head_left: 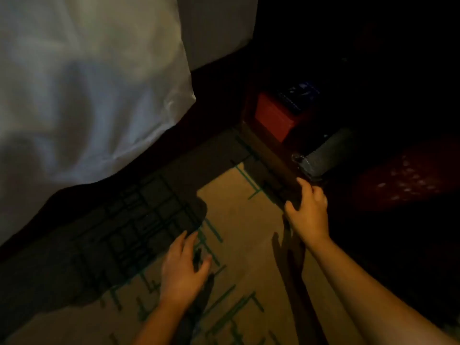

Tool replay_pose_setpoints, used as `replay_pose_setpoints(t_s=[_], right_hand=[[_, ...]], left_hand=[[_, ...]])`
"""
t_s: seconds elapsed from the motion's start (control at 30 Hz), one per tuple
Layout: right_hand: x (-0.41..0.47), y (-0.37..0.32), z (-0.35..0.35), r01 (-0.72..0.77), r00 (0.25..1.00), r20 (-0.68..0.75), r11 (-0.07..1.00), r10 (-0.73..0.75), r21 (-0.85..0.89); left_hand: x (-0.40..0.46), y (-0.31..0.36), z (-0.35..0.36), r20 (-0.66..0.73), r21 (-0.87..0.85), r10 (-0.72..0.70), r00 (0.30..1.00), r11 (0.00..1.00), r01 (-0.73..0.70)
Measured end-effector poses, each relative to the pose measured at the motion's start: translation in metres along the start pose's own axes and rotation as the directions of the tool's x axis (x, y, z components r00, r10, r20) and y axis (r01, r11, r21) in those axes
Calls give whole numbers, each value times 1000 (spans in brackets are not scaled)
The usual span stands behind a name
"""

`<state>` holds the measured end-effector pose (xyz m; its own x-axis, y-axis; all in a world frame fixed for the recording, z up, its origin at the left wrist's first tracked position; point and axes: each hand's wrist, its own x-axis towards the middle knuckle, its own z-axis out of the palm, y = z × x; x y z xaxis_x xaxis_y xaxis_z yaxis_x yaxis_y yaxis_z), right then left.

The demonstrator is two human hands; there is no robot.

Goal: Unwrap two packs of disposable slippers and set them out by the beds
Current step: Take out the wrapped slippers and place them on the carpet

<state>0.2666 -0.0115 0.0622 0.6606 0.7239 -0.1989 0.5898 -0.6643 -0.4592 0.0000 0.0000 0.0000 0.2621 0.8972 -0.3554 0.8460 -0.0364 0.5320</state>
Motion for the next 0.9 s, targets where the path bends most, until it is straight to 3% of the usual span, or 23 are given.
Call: replay_pose_setpoints(t_s=[0.17, 0.3, 0.4, 0.57, 0.7, 0.8, 0.9], right_hand=[[47, 26, 44, -27, 998, -50, 997, 23, -75], [67, 42, 58, 51, 976, -198, 977, -92, -206], [73, 43, 56, -1, 982, -184, 966, -48, -259], [81, 45, 58, -47, 990, -139, 923, -7, -382], [87, 40, 50, 25, 975, -181, 874, -128, -485], [86, 39, 45, 73, 960, -206, 882, -188, -466], [80, 44, 48, 134, 965, -141, 881, -219, -454]], left_hand=[[28, -34, 51, -52, 216, 73, 996, 974, -60], [35, -58, 72, -32, 293, 44, 999, 955, -33], [31, -68, 76, -13, 358, 60, 998, 932, -51], [33, -76, 80, 1, 337, 75, 997, 939, -71], [32, -76, 79, 46, 357, 51, 998, 932, -64], [31, -71, 73, 103, 373, 21, 994, 926, -58], [32, -68, 71, 130, 351, -2, 992, 935, -44]])
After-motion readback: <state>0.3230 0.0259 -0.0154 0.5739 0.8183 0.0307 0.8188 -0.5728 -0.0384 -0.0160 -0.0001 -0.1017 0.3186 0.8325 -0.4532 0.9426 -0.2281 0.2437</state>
